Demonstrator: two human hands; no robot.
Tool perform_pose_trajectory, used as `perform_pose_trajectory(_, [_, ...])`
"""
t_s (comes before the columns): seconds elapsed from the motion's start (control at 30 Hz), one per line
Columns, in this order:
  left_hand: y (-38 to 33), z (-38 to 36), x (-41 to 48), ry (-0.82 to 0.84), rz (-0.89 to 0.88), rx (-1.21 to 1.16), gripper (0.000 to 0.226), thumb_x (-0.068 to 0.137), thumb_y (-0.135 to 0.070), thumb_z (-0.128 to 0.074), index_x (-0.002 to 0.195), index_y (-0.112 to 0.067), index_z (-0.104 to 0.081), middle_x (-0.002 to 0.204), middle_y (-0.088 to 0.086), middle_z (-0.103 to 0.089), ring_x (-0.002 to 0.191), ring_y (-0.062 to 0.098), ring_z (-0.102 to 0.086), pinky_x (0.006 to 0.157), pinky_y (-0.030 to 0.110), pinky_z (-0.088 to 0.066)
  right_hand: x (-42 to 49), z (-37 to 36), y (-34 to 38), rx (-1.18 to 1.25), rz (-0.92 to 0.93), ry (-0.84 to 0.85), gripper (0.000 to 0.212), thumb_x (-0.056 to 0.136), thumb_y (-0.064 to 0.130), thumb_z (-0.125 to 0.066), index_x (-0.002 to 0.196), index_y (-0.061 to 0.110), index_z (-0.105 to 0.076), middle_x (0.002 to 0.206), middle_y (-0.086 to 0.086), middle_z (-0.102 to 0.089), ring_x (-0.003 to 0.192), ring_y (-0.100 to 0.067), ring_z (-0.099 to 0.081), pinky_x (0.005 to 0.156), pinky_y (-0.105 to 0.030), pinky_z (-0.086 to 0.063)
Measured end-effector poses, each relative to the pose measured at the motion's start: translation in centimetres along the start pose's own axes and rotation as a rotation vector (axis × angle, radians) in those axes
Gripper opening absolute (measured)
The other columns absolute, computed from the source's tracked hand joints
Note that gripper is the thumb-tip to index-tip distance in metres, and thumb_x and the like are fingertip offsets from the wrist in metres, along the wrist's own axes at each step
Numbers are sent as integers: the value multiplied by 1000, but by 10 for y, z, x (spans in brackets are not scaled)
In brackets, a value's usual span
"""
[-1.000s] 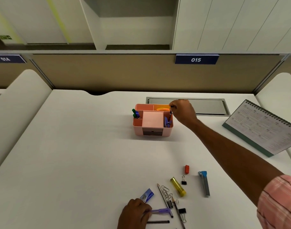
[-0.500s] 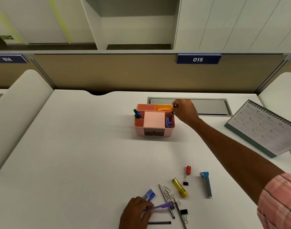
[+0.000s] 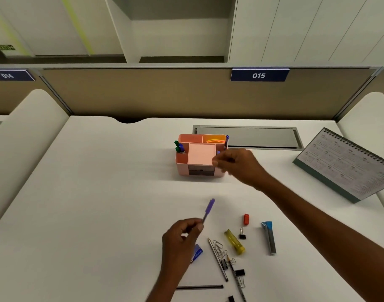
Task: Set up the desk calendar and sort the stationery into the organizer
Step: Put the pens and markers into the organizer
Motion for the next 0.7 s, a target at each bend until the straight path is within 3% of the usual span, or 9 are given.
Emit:
perform_pose_trajectory(0.1, [-14, -6, 11, -13, -21, -15, 12, 94, -25, -74, 103, -31, -79, 96, -18, -77, 92, 5, -70, 77, 25, -61, -29, -21, 9, 97, -4, 225, 22, 96, 24, -69, 116, 18, -75, 99, 7, -75, 87, -10, -72, 71, -20, -60])
perform_pose_trajectory(0.27, [-35, -17, 25, -58, -74, -37, 15, 96, -26, -70, 109, -27, -77, 99, -15, -77, 94, 7, -70, 80, 28, -62, -40, -24, 15, 88, 21, 240, 17, 92, 16, -75, 108, 18, -79, 92, 13, -75, 85, -6, -72, 73, -19, -60])
perform_pose_trajectory(0.37, [-48, -22, 29, -71, -125, -68, 19, 96, -27, -70, 114, -25, -76, 103, -14, -77, 97, 10, -70, 80, 26, -62, -37, -11, 18, 95, 41, 169, 19, 90, 11, -76, 109, 16, -78, 95, 7, -75, 85, -8, -73, 78, -21, -61])
perform_pose_trajectory(0.47, [-55, -23, 31, -70, -128, -67, 23, 96, -26, -70, 120, -27, -72, 106, -14, -75, 101, 5, -68, 78, 16, -58, -32, 6, 25, 95, 65, 90, 21, 89, 8, -76, 110, 13, -76, 99, 5, -75, 86, -8, -74, 79, -21, -61])
perform_pose_trajectory(0.6, [-44, -24, 30, -5, -44, -49, 36, 94, -33, -72, 127, -39, -60, 108, -19, -70, 97, -10, -63, 71, 5, -51, -14, 43, 26, 72, 80, -86, 14, 87, 9, -79, 100, 15, -76, 92, 3, -77, 81, -9, -75, 72, -20, -61])
perform_pose_trajectory(0.7, [-29, -27, 23, 36, -8, -20, 30, 92, -33, -75, 119, -42, -64, 103, -18, -72, 95, -4, -66, 73, 7, -52, 7, 71, 30, -42, 170, -256, 12, 85, 8, -81, 93, 16, -77, 83, 5, -76, 72, -8, -71, 67, -22, -58])
Point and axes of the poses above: each hand's wrist, its own x-axis towards the middle knuckle, its own z-axis out of the back of the hand, y = z × x, the point moved 7 cm from there along x, towards the middle knuckle
